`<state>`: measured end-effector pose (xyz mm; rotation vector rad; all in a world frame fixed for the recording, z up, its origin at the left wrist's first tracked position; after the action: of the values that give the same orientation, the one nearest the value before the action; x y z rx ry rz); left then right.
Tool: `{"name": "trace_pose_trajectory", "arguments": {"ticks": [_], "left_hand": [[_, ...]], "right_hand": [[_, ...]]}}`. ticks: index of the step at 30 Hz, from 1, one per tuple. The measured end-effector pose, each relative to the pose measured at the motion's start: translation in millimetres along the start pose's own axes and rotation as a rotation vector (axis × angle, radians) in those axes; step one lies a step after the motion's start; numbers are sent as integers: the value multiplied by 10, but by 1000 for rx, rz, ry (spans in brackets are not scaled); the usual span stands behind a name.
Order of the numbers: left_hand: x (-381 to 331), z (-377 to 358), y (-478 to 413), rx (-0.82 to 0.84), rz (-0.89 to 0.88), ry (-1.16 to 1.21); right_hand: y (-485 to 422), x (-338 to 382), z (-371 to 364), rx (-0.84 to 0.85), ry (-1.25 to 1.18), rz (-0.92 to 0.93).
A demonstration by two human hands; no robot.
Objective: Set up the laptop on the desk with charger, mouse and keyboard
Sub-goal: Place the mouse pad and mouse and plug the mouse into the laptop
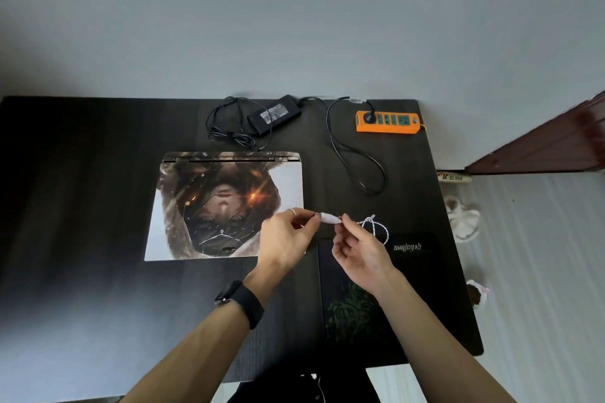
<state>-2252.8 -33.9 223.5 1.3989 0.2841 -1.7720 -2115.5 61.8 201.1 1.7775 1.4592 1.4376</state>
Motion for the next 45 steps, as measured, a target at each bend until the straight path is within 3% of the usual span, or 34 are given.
{"name": "trace_pose_trajectory", "arguments": {"ticks": [2,4,9,12,14,19,23,28,34,40,45], "left_hand": [[141,-43,-41,29,132,82],[267,-108,-31,52,133,57],[454,-271,-53,80,-266,-230],[518,-336,-89,47,-322,-364],[573,-343,-127,9,-262,-477],[752,-423,-492,-87,148,-725],[788,-566,-900,-85,241,-863],[810,-696,-1075,-145,266,-866],[927,-789,-1063,-210,229,-889],[1074,-715,-1085,-188,82,-924],[1135,-700,-1024,-165,63,-924]], "right_hand": [[-7,-14,25,-13,54,10],[-32,-57,74,-57,92,-23],[-214,-114,254,-98,96,-196],[-376,-65,354,-50,91,-269],[-539,-31,389,-39,77,-264],[-1140,167,409,-128,112,-91],[-1434,314,404,-73,85,-22],[-1645,285,399,-42,174,13],[-1719,228,455,-29,397,203],[-1845,217,436,78,470,218],[-1885,167,415,147,555,197]]}}
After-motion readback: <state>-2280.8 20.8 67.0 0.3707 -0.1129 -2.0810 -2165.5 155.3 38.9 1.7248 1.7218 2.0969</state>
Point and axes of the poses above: each hand's wrist, its own y-axis away from the middle knuckle, its own z-axis out of the back of the hand, x = y × z, the point moved 3 cm from there along -y, towards the middle knuckle, and after that the axes turned 7 degrees about y, right-handed, at the moved point
